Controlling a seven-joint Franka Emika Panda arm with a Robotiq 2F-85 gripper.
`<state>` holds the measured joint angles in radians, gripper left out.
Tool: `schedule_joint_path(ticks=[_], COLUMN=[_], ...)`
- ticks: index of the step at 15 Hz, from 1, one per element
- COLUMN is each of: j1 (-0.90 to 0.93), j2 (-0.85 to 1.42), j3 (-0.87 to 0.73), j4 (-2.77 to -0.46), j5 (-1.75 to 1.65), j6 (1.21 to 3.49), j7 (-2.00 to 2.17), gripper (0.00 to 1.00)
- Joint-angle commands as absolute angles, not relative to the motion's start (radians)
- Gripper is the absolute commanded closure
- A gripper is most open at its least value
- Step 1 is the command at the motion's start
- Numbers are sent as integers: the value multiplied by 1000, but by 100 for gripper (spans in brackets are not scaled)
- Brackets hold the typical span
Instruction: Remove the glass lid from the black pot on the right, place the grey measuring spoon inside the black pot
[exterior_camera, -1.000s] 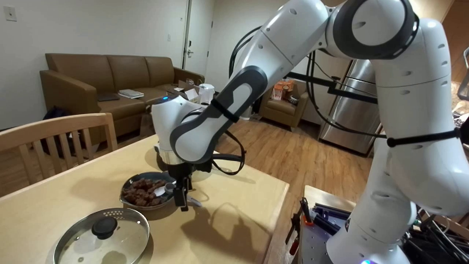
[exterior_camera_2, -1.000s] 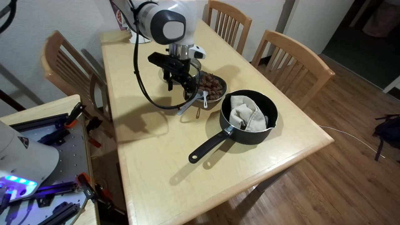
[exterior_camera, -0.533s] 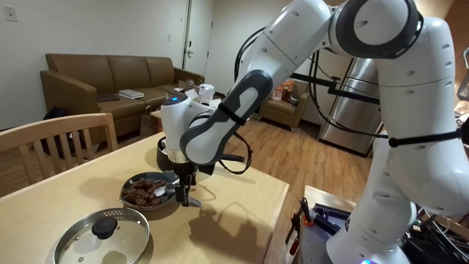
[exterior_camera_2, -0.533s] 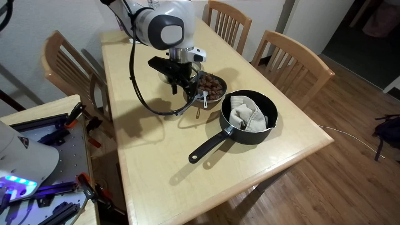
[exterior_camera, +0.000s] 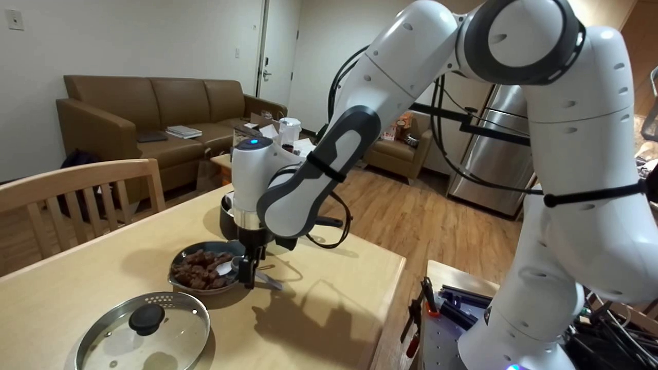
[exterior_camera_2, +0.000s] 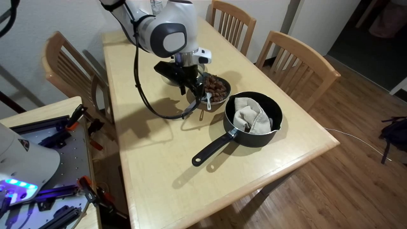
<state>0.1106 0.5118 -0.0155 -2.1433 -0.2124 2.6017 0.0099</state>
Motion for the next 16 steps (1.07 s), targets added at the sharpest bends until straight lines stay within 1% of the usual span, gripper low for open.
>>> schedule_joint_path(ticks=[1, 6, 10, 11, 13, 14, 16], j1=[126, 141, 119, 112, 115, 114, 113], j2=[557, 588, 613, 616, 620, 621, 627], j3=[-29, -66, -62, -56, -59, -58, -54], j4=[-2101, -2094, -2095, -2096, -2095, -2095, -2093], j5=[-232, -236, -200, -193, -192, -191, -187], j6=[2634, 2710, 2748, 2749, 2743, 2743, 2739], j7=[25, 60, 45, 38, 38, 38, 35], gripper=[0, 0, 0, 24, 33, 42, 55])
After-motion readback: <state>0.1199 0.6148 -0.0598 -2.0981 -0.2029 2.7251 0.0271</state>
